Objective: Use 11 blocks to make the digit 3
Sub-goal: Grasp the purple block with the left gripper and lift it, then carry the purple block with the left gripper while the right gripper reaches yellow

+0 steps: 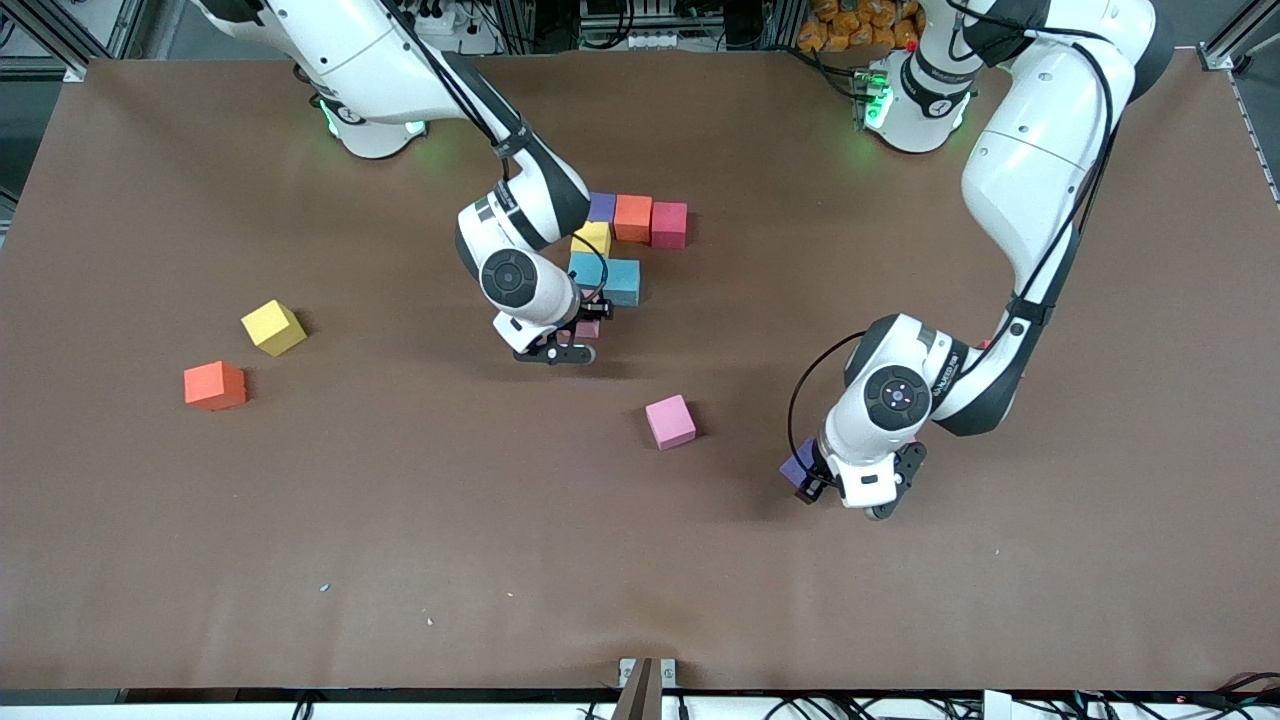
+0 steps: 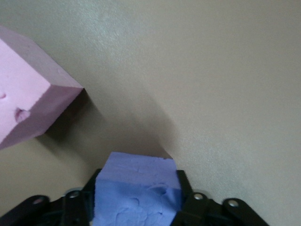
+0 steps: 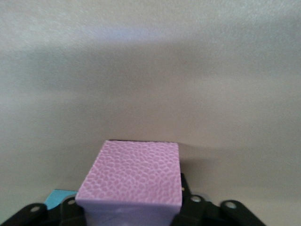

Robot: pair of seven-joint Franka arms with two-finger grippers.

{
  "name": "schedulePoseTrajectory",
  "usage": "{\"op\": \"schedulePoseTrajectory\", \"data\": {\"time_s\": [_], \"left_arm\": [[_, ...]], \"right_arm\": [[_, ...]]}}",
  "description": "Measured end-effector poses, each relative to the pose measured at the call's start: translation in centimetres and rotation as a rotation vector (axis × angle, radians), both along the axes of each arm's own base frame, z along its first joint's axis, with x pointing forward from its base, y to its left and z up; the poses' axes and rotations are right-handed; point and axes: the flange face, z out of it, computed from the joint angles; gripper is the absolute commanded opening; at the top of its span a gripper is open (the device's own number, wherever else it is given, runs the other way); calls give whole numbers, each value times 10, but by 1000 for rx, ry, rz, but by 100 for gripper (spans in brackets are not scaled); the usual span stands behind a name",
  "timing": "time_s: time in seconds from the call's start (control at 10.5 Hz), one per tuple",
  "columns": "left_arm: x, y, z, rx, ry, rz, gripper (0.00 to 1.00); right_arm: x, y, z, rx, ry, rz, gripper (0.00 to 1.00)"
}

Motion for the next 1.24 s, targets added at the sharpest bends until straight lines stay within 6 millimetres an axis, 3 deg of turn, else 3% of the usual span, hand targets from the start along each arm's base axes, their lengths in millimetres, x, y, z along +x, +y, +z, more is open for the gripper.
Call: {"op": "schedulePoseTrajectory", "data": {"time_s": [0.19,0.29,0.48,0.67,0.76,0.95,1.24], "left_arm": [[-2,1,1,19,34,4,0],[-4,2,2,29,67,13,0],[-12,1,9,38,151,50,0],[-26,-15,35,42,189,102,0],[-36,-27,51,38,190,147,0],[-61,-51,71,35,196,274,0],[-108,-93,74,44,223,441,0]], "right_arm": [[10,-3,4,1,0,-10,100],[25,-6,18,0,23,-16,100],[65,-14,65,23,71,-42,100],[97,-28,112,68,117,-46,100],[106,-40,124,82,136,-22,100],[115,-70,121,76,147,50,100],[119,-138,94,-52,148,136,100]]}}
